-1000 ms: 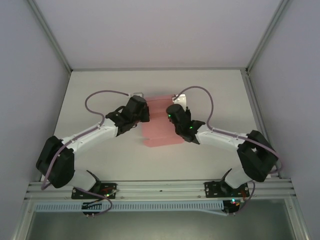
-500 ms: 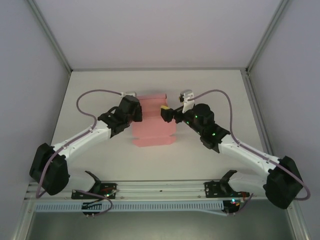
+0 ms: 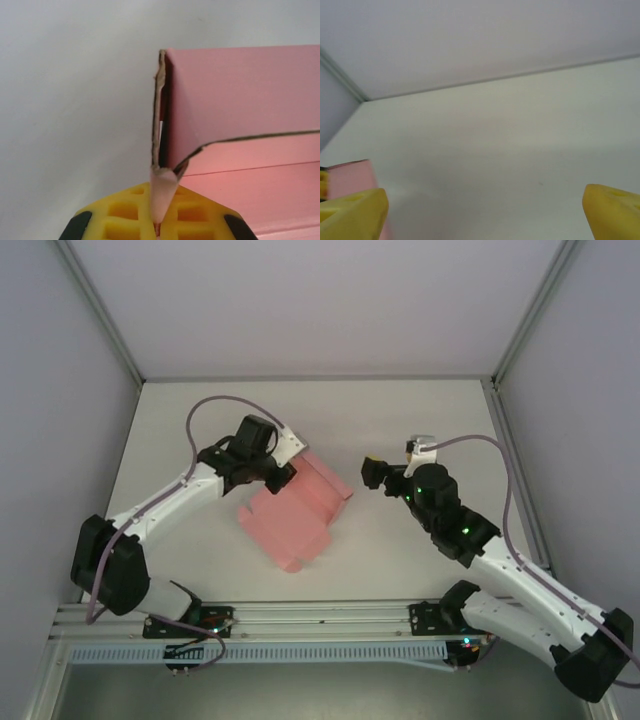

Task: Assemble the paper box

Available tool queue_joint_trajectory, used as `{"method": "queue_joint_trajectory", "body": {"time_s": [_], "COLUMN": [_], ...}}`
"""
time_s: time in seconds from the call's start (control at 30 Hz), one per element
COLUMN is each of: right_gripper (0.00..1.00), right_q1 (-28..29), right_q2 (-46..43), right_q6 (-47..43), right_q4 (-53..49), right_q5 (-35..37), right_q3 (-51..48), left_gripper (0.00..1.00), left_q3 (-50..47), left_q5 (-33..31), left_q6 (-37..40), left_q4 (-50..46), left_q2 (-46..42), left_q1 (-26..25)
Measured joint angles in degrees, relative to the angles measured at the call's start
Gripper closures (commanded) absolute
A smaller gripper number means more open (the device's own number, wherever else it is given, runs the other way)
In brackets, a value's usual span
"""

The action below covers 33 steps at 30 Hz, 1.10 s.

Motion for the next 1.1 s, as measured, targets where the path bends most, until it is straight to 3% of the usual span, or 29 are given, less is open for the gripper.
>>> {"method": "queue_joint_trajectory", "body": {"time_s": [0.23,0.47,0.6,0.87,1.1], "right_gripper": [0.0,0.0,0.0,0.0,0.0], "right_q1": [-0.63,-1.29,-1.46,-1.86,-2.12], "right_q2": [-5.99,-9.86,-12.15,-14.71,-14.97], "right_q6": [2.21,4.09,4.35,4.48,4.46], "right_q4": [-9.27,-13.84,-14.62,-15.04,-14.99], "right_q5": [3.78,5.27,5.92,6.19,5.99], "right_q3": [-3.87,-6.43,-6.75,-8.41,-9.7], "left_gripper": [1.0,1.0,1.0,0.55,0.34], "left_q3": [14.97,23.56,27.15,28.79,28.79], "left_q5": [-2.03,-14.71,-22.01,-29.51,-30.12], "left_q6": [14.4,18.91,18.95,20.13,20.06], "left_q4": [-13.11,-19.63,-20.74,-20.65,-20.37], "left_q2": [12.31,26.95,35.15,37.11,36.98], "left_q1": [-2.91,-11.8,-14.14,-16.48,-16.63]}}
